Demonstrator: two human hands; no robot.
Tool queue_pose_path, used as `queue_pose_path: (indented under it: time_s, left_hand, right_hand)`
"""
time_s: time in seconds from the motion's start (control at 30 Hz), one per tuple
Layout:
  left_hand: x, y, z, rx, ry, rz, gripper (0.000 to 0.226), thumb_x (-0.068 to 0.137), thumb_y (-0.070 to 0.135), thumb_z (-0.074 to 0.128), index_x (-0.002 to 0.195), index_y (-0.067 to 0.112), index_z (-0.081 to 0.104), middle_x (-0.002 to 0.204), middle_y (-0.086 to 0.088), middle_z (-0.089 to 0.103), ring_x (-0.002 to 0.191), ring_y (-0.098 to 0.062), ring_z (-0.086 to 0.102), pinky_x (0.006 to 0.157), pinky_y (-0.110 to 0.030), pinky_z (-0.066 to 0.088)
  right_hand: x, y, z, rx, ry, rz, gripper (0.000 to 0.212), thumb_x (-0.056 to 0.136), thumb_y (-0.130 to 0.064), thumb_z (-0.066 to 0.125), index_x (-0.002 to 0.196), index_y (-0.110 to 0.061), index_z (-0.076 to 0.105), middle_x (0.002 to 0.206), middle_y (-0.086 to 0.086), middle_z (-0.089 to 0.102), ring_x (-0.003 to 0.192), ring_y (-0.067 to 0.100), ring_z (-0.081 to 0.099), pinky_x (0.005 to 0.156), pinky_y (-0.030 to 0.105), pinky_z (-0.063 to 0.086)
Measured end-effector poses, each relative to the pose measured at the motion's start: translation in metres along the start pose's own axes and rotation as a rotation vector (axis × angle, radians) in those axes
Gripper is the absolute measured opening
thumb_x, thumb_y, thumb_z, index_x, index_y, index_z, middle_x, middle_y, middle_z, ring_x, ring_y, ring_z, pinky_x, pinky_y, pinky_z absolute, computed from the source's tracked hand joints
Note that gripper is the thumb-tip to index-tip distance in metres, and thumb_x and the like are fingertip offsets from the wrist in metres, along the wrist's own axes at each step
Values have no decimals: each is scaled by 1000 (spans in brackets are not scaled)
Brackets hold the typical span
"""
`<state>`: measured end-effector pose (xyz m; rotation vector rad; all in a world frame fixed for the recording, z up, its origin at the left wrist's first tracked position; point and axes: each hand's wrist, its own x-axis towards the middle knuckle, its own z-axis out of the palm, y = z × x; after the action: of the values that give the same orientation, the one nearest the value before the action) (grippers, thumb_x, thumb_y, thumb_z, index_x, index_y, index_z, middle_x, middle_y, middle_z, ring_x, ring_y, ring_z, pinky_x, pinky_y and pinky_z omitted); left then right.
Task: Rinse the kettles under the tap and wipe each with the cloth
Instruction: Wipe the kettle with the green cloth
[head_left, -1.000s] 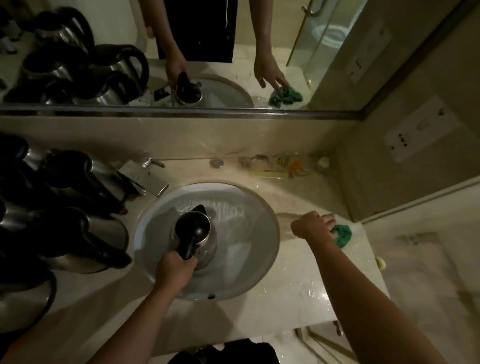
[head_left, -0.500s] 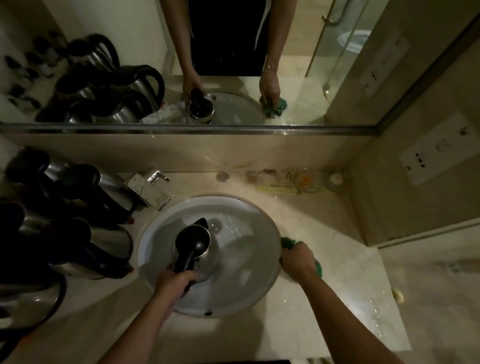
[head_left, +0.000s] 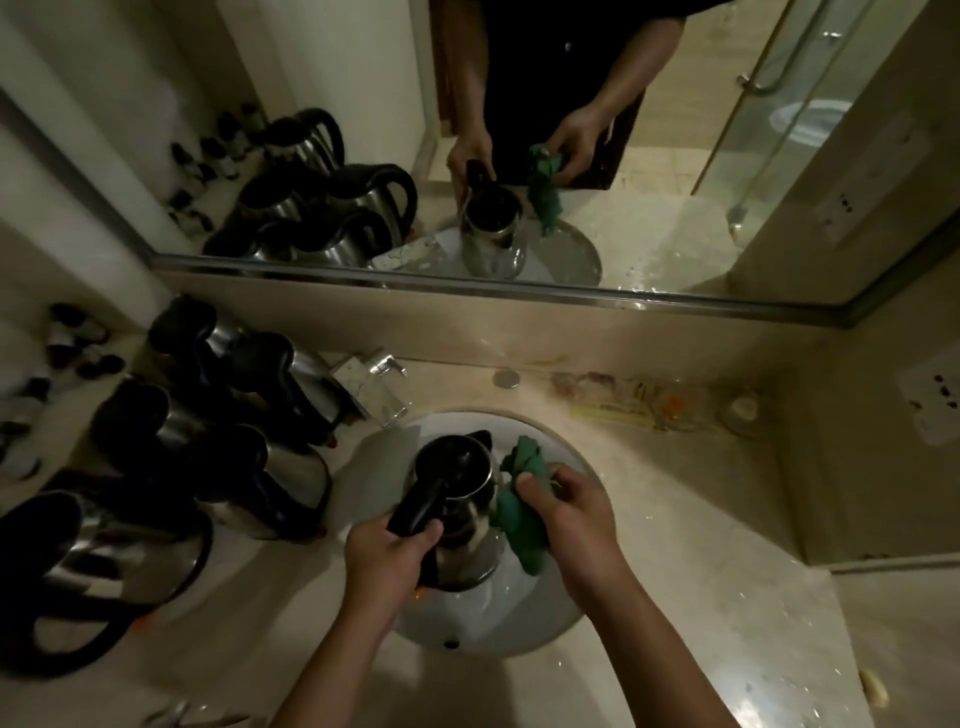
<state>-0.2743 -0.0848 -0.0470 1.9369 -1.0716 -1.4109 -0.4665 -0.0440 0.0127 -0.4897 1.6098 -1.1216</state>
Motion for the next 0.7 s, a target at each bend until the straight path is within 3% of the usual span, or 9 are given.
queue_pose_path:
  time_s: [0.13,0.27,0.33,0.43,0.53,0.63,0.7]
  left_hand:
    - [-20,21,-8,95,18,120,21,80,21,86,72,33,71,56,12,69,64,-12,69,55,-27,52]
    - [-34,22,-21,82,-9,93,18,78,16,85,74,31,76,64,5,74,64,-11,72,59,-33,57]
    - [-41,14,-29,81,-11,76,18,79,13,84,70,26,75,58,9,71,54,-4,67,54,-28,50]
    - [-51,-2,-39,87,25,47,24,78,11,84,63,26,71,49,11,63,45,-3,58,52,-25,45]
    - [-61,-16,-49,101,36,26,22,76,14,85,66,32,76,56,10,70,53,-4,66,56,-28,52]
    - [-66,-25,-58,155,6,83,18,66,32,83,77,45,77,74,14,77,72,-5,73,71,-36,61]
    - [-61,-28,-64,213,-15,115,25,62,42,78,87,39,78,79,16,77,77,-3,73,75,-36,61]
  right_hand:
    - [-3,2,17,-67,-73,-187,21,96,-11,74,113,-22,73,101,-6,80,97,10,77,83,29,64]
    - [-3,19,34,-385,-181,-396,55,89,-20,78,142,-19,63,127,-9,72,115,4,69,100,28,59]
    - [-3,25,38,-605,-161,-593,51,91,-24,77,140,-17,66,122,-6,68,111,9,64,96,29,57]
    - [2,39,43,-891,-95,-828,43,95,-46,59,129,-23,73,118,1,60,111,20,54,90,36,48]
    - [6,64,57,-910,-156,-666,54,104,-51,33,138,-24,65,141,1,56,134,22,47,110,44,40]
    - [1,77,76,-668,-136,-523,52,106,-43,27,127,-16,67,123,0,64,117,17,55,108,48,44]
    - [-4,77,86,-672,-128,-535,53,106,-41,27,135,-14,64,128,2,65,123,19,54,113,50,41]
